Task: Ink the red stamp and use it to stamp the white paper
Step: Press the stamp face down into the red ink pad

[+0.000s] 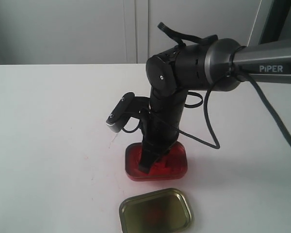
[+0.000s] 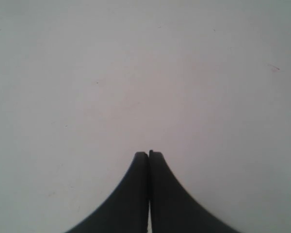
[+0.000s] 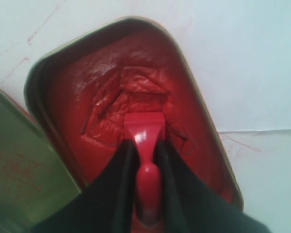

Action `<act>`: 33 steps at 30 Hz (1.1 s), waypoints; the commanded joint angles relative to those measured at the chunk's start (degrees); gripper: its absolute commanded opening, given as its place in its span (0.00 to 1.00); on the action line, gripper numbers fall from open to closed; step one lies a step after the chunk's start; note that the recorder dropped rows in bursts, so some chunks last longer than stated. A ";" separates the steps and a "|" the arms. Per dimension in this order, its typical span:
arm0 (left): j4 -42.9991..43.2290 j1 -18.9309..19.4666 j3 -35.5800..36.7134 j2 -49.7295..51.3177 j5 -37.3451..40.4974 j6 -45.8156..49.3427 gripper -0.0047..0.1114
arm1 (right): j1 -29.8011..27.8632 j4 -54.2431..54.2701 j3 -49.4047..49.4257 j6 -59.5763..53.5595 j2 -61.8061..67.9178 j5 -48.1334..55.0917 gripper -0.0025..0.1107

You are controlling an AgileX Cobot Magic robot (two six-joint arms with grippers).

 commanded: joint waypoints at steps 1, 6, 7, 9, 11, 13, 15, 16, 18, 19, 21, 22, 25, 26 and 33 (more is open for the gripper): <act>0.01 0.04 0.56 -0.20 0.93 -0.10 0.04 | -0.22 0.63 0.01 0.46 -0.93 -0.65 0.02; 0.01 0.04 0.56 -0.20 0.93 -0.10 0.04 | -0.22 0.63 0.01 0.46 -1.04 -0.75 0.02; 0.01 0.04 0.56 -0.20 0.93 -0.10 0.04 | -0.22 0.63 0.01 0.46 -1.04 -0.75 0.02; 0.01 0.04 0.56 -0.20 0.93 -0.10 0.04 | -0.22 0.63 0.01 0.46 -1.04 -0.63 0.02; 0.01 0.04 0.56 -0.20 0.93 -0.10 0.04 | -0.22 0.63 0.01 0.46 -1.04 -0.63 0.02; 0.01 0.04 0.56 -0.20 0.93 -0.10 0.04 | -0.22 0.63 0.01 0.46 -1.04 -0.51 0.02; 0.01 0.04 0.56 -0.20 0.93 -0.10 0.04 | -0.22 0.63 0.01 0.46 -1.04 -0.14 0.02; 0.01 0.04 0.56 -0.20 0.93 -0.10 0.04 | -0.22 0.63 0.01 0.46 -1.04 -0.14 0.02; 0.01 0.04 0.56 -0.20 0.93 -0.10 0.04 | -0.22 0.63 0.01 0.46 -1.04 -0.01 0.02; 0.01 0.04 0.56 -0.20 0.93 -0.10 0.04 | -0.22 0.63 0.01 0.46 -1.04 -0.01 0.02; 0.01 0.04 0.56 -0.20 0.93 -0.10 0.04 | -0.22 0.63 0.01 0.46 -1.15 -0.01 0.02; 0.01 0.04 0.56 -0.20 0.93 -0.10 0.04 | -0.22 0.63 0.01 0.46 -1.15 -0.01 0.02; 0.01 0.04 0.56 -0.20 0.93 -0.10 0.04 | -0.22 0.63 0.01 0.46 -1.27 -0.01 0.02; 0.01 0.04 0.56 -0.20 0.93 -0.10 0.04 | -0.22 0.63 0.01 0.46 -1.27 -0.01 0.02; 0.01 0.04 0.56 -0.20 0.93 -0.10 0.04 | -0.22 0.63 0.01 0.46 -1.23 0.65 0.02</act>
